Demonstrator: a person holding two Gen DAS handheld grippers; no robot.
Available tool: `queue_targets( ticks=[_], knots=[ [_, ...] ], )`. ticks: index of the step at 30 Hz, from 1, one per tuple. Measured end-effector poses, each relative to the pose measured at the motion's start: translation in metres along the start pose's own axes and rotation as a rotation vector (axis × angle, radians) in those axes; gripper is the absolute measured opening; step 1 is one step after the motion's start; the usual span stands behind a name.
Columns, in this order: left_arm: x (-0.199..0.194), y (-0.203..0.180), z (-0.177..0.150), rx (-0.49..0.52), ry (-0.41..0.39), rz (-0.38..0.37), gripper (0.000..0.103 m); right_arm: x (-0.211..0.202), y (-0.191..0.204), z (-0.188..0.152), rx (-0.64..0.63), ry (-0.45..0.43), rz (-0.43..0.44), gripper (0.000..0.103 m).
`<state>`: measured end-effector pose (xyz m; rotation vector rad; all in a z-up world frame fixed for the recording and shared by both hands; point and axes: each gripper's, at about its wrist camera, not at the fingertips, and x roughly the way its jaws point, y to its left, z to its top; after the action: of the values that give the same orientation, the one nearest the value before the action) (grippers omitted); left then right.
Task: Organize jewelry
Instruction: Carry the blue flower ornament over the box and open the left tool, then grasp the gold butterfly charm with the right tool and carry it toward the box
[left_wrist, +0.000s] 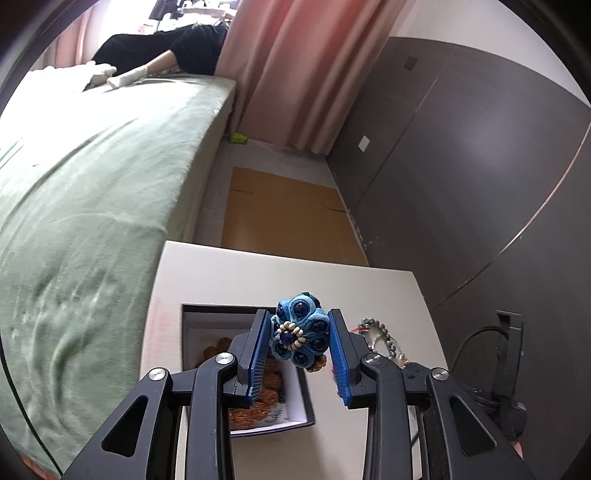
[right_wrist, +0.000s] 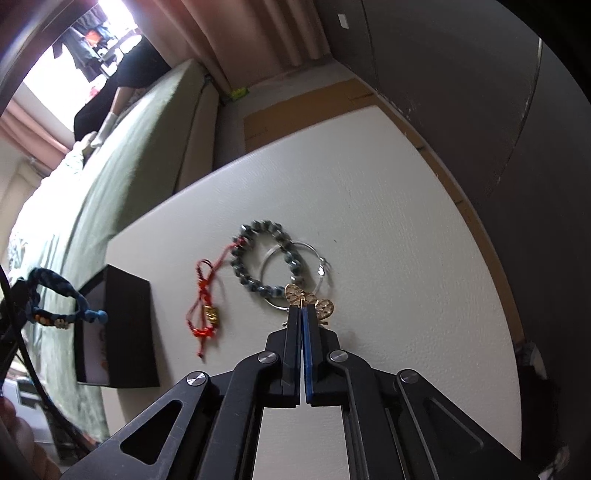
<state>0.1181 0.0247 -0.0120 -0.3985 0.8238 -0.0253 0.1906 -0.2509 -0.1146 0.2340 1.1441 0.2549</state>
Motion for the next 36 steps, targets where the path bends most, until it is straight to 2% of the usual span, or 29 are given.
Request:
queue_targets(
  ticks=[4,8,12,13,19,24,36],
  knots=[
    [-0.002,0.008,0.001,-0.007,0.019,0.021,0.033,-0.008,0.004,-0.001,0.001,-0.024,0.032,0.003],
    [0.004,0.012,-0.002,0.009,0.082,0.047,0.034,-0.010,0.009,0.005,-0.012,-0.032,0.039,0.003],
    [0.018,0.019,-0.007,0.014,0.155,0.102,0.059,-0.008,0.015,0.003,-0.016,-0.025,0.041,0.003],
    [0.020,0.022,-0.007,0.007,0.160,0.105,0.062,-0.009,0.017,0.003,-0.015,-0.026,0.044,0.003],
    [0.012,0.041,-0.002,-0.075,0.128,0.088,0.065,-0.023,0.027,0.006,-0.019,-0.090,0.107,0.003],
    [0.007,0.053,0.003,-0.127,0.110,0.091,0.065,-0.031,0.044,0.008,-0.027,-0.127,0.214,0.003],
    [-0.008,0.066,0.011,-0.184,0.039,0.093,0.065,-0.030,0.110,0.003,-0.102,-0.149,0.403,0.003]
  ],
)
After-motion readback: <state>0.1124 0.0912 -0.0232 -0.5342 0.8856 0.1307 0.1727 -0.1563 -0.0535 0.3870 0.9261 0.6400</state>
